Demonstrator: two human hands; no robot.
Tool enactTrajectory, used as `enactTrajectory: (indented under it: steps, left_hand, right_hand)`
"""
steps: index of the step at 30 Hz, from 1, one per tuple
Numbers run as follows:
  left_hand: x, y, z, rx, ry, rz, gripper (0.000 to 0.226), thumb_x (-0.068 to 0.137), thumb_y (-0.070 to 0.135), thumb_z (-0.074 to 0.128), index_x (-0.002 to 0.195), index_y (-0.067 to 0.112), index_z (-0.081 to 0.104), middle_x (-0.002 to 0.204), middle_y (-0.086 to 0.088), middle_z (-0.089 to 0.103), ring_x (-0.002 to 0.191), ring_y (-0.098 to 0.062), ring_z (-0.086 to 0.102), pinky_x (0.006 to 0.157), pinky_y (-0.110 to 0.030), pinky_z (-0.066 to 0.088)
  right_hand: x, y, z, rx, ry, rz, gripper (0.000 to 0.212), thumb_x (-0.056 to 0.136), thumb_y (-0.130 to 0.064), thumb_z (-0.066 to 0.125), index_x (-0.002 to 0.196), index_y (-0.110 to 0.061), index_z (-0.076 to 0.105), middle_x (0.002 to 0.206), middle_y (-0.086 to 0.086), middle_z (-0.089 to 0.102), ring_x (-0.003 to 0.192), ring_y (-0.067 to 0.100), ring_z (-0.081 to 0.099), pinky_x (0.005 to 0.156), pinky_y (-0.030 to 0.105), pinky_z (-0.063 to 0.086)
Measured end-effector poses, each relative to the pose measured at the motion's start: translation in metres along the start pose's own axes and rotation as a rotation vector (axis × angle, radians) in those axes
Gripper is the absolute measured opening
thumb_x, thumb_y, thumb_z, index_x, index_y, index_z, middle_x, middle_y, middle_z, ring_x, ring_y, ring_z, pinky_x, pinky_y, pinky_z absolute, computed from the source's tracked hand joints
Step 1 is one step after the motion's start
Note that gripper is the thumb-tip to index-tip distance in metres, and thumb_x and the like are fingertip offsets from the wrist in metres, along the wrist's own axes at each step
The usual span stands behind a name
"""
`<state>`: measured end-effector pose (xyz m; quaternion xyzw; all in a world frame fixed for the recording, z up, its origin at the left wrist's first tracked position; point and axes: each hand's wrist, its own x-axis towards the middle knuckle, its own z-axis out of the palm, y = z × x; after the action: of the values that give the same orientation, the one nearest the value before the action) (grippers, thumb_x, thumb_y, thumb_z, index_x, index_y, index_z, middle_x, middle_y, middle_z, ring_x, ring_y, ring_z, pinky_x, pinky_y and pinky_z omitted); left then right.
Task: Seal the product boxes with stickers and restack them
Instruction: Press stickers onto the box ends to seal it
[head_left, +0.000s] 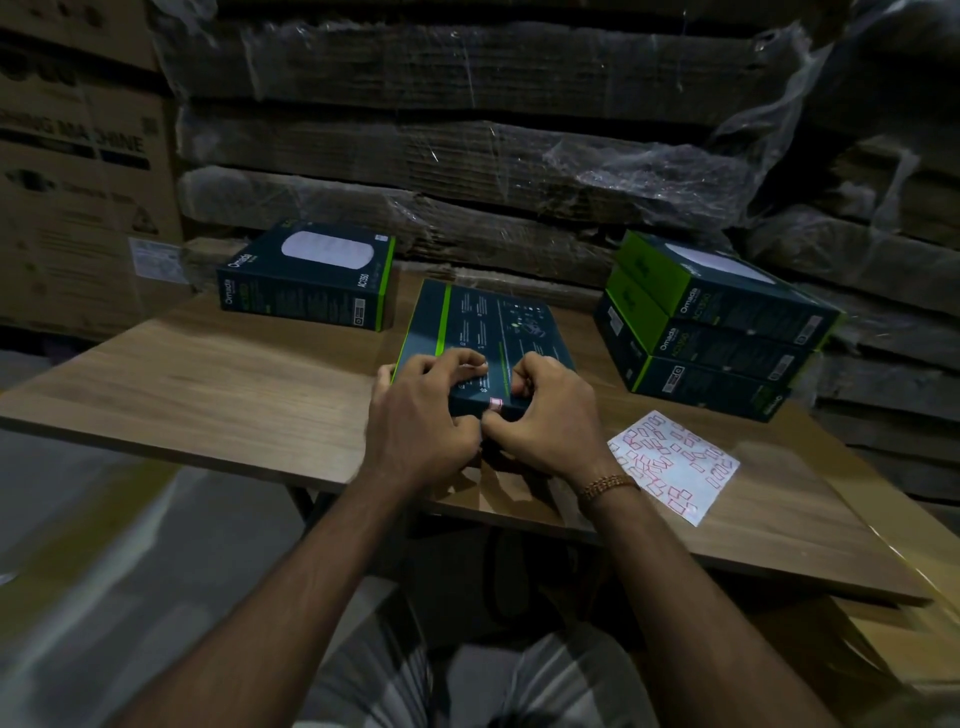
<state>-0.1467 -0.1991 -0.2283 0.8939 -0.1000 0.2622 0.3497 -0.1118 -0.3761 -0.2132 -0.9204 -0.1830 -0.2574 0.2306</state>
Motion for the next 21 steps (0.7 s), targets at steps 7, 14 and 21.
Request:
enactTrajectory:
  steps: [7, 14, 21]
  left_hand:
    - [0.0, -0.004, 0.003, 0.006, 0.031, 0.016, 0.063, 0.078, 0.024, 0.07, 0.137, 0.036, 0.055, 0.111, 0.023, 0.043, 0.108, -0.006, 0.046, 0.112, -0.049, 0.037]
    - [0.001, -0.005, 0.004, 0.019, 0.039, -0.005, 0.064, 0.079, 0.022, 0.074, 0.139, 0.036, 0.055, 0.11, 0.018, 0.044, 0.103, -0.002, 0.038, 0.116, -0.053, 0.036]
    - [0.001, -0.006, 0.004, 0.013, 0.026, -0.001, 0.064, 0.078, 0.027, 0.07, 0.14, 0.037, 0.055, 0.112, 0.018, 0.043, 0.105, -0.006, 0.042, 0.116, -0.054, 0.036]
  right_hand:
    - [0.001, 0.006, -0.009, 0.112, -0.049, 0.02, 0.035, 0.08, -0.041, 0.082, 0.086, -0.021, 0.055, 0.086, -0.007, 0.06, 0.077, 0.009, 0.054, 0.061, 0.024, 0.036]
    - [0.0, 0.002, -0.002, 0.044, 0.002, -0.01, 0.037, 0.073, -0.05, 0.075, 0.083, -0.025, 0.051, 0.084, -0.01, 0.057, 0.076, 0.009, 0.053, 0.062, 0.026, 0.038]
    - [0.0, 0.007, -0.008, 0.07, -0.04, -0.032, 0.04, 0.075, -0.043, 0.085, 0.087, -0.021, 0.053, 0.085, -0.009, 0.058, 0.076, 0.007, 0.052, 0.062, 0.022, 0.035]
